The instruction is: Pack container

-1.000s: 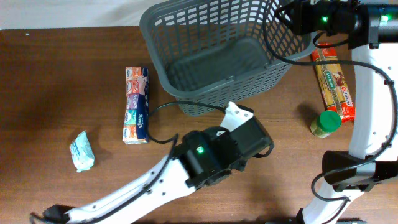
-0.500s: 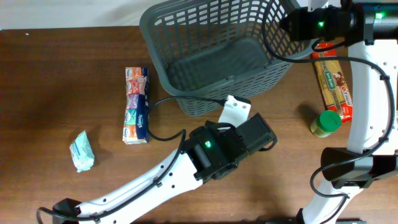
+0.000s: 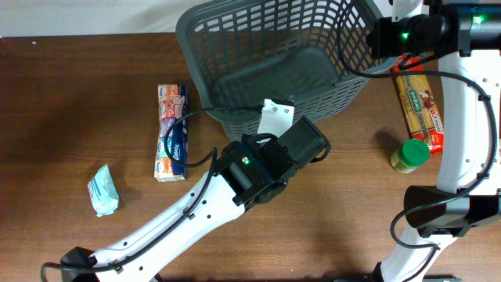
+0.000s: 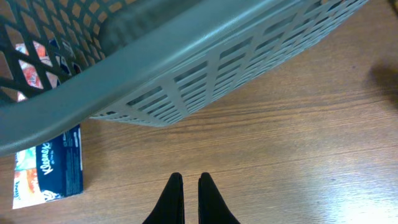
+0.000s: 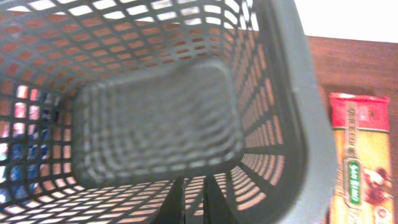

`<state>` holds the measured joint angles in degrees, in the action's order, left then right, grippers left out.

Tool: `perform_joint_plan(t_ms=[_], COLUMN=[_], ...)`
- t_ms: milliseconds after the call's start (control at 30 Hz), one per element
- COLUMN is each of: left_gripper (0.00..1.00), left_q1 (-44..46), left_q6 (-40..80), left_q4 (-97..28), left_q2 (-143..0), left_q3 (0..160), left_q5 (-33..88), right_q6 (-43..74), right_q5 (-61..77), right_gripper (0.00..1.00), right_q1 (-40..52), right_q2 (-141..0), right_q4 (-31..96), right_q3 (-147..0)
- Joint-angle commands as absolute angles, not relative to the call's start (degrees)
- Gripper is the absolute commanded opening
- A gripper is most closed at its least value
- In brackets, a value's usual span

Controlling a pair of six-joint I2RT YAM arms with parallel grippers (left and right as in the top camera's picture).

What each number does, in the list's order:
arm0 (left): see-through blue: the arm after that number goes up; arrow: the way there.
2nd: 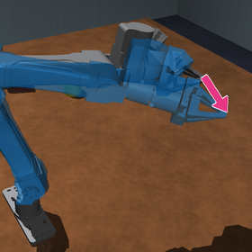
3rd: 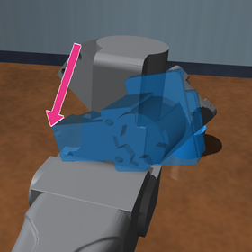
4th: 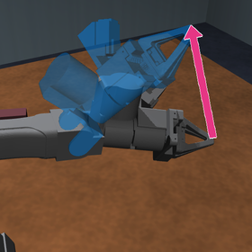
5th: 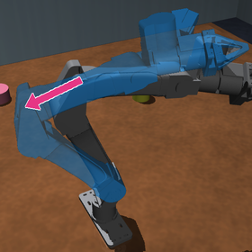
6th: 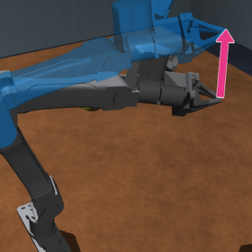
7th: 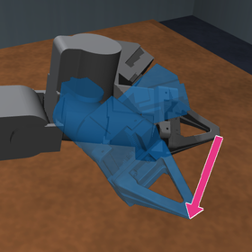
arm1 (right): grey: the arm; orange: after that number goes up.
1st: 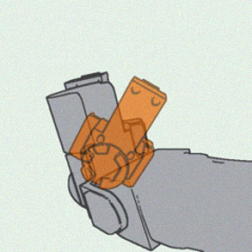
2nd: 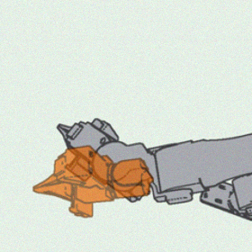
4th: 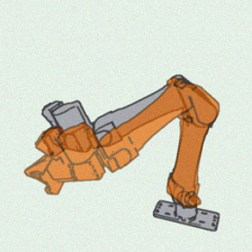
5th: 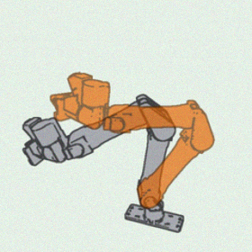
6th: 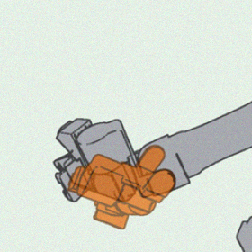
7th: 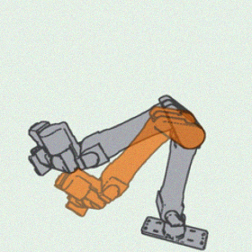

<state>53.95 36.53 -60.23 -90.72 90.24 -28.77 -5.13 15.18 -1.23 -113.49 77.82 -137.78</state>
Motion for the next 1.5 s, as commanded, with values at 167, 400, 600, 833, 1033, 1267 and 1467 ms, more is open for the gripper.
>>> perform_joint_plan(t_ms=[167, 400, 600, 833, 1033, 1267, 1467], left_gripper=[0.02, 0.02, 0.02, 0.02, 0.02, 0.02, 0.02], left_q1=[53.9, 53.9, 53.9, 53.9, 53.9, 53.9, 53.7], left_q6=[37.3, 37.3, 37.3, 37.3, 37.3, 37.3, 37.3], left_q4=[-57.4, -57.4, -57.4, -57.4, -57.4, -56.6, -55.2], left_q2=[-90.4, -91.1, -91.7, -91.7, -91.8, -91.9, -91.9], left_q3=[91.1, 91.1, 91.1, 91.1, 91.1, 91.1, 91.1], left_q5=[-27.9, -27.9, -27.8, -27.5, -26.4, -26.7, -27.5], right_q6=[-4.0, -4.0, -4.0, -4.0, -4.0, -4.0, -4.0], right_q5=[11.3, 9.6, 9.6, 10.1, 10.1, 10.8, 11.8], right_gripper=[0.04, 0.04, 0.04, 0.04, 0.04, 0.04, 0.04], right_q1=[-0.8, -0.8, -0.8, -0.8, -0.8, -0.8, -0.6], right_q2=[-114.0, -114.0, -114.0, -114.0, -114.0, -114.0, -114.0], right_q4=[78.5, 78.9, 77.8, 74.8, 73.6, 74.5, 75.9], right_q3=[-137.8, -137.1, -133.1, -127.6, -126.4, -126.4, -126.4])
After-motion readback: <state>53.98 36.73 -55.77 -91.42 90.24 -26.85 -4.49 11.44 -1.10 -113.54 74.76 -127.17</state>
